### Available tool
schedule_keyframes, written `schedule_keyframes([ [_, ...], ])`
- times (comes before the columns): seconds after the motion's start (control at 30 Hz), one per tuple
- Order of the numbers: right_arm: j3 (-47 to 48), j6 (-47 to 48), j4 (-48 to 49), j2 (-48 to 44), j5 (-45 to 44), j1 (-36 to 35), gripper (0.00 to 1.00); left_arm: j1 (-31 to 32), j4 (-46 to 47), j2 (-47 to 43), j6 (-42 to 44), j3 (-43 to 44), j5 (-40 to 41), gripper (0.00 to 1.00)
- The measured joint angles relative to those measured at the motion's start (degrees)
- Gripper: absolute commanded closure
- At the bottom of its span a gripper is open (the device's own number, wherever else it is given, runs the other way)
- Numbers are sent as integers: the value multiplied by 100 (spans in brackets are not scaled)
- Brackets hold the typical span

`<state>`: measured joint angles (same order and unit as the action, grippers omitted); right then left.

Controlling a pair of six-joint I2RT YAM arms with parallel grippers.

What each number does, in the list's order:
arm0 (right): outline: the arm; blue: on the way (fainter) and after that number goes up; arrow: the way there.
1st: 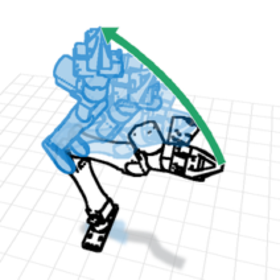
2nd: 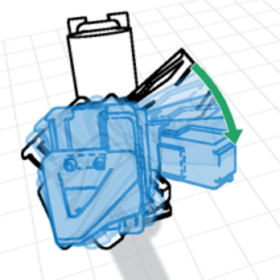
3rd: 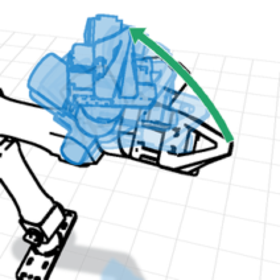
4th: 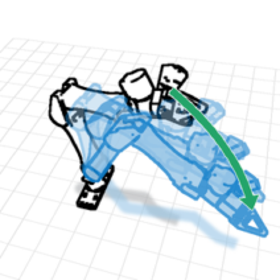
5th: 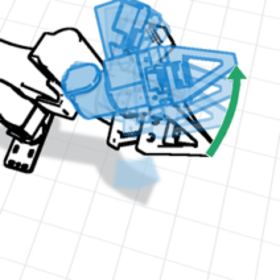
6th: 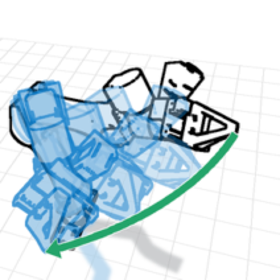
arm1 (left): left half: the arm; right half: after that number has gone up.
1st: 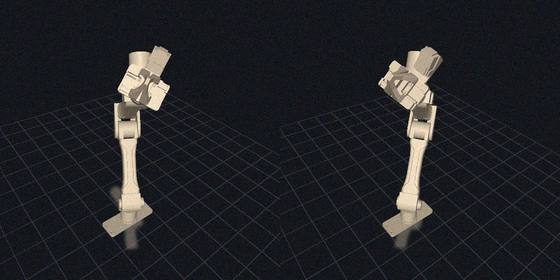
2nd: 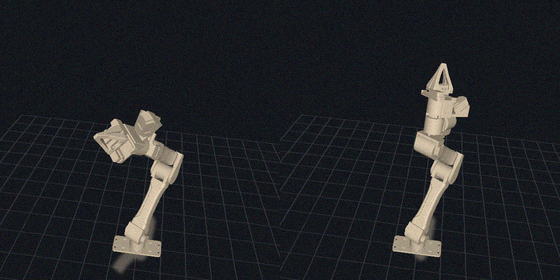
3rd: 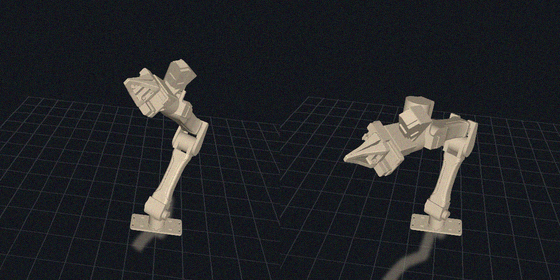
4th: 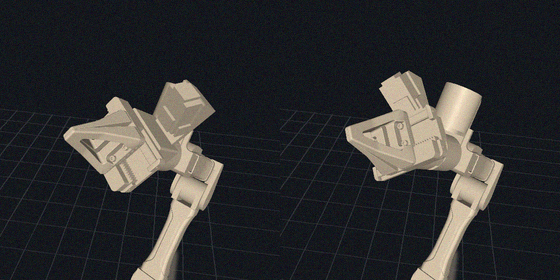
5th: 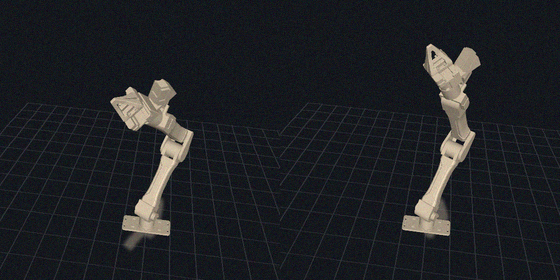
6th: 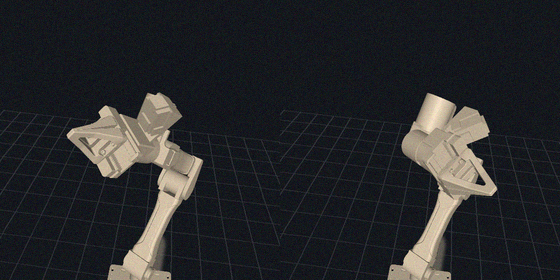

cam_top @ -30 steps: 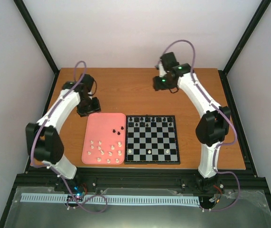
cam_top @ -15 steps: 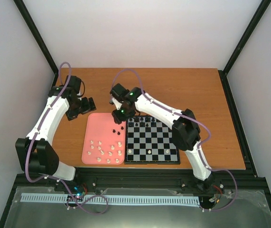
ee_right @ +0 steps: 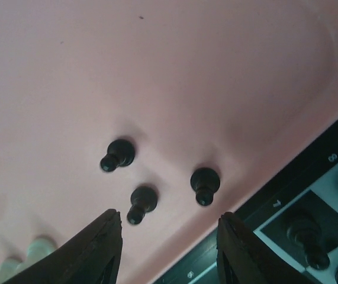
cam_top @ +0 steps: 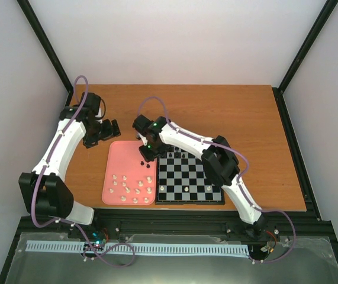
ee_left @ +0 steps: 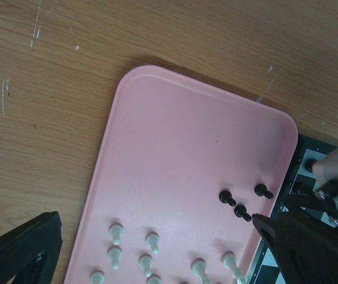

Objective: Set up the chess pieces on the board
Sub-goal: Pick up the chess piece from the storage box.

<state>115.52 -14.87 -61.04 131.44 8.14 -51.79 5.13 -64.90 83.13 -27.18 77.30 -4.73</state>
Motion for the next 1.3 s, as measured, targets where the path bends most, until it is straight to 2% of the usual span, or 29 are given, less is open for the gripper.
schedule_keyframes([
  [0.37,452,-66,-109,417,-103,76,60,0,0,48,92,109,-33,0],
  [1.3,426,44,-195,485,-76,184,74,-2,22,243,125,109,-96,0],
])
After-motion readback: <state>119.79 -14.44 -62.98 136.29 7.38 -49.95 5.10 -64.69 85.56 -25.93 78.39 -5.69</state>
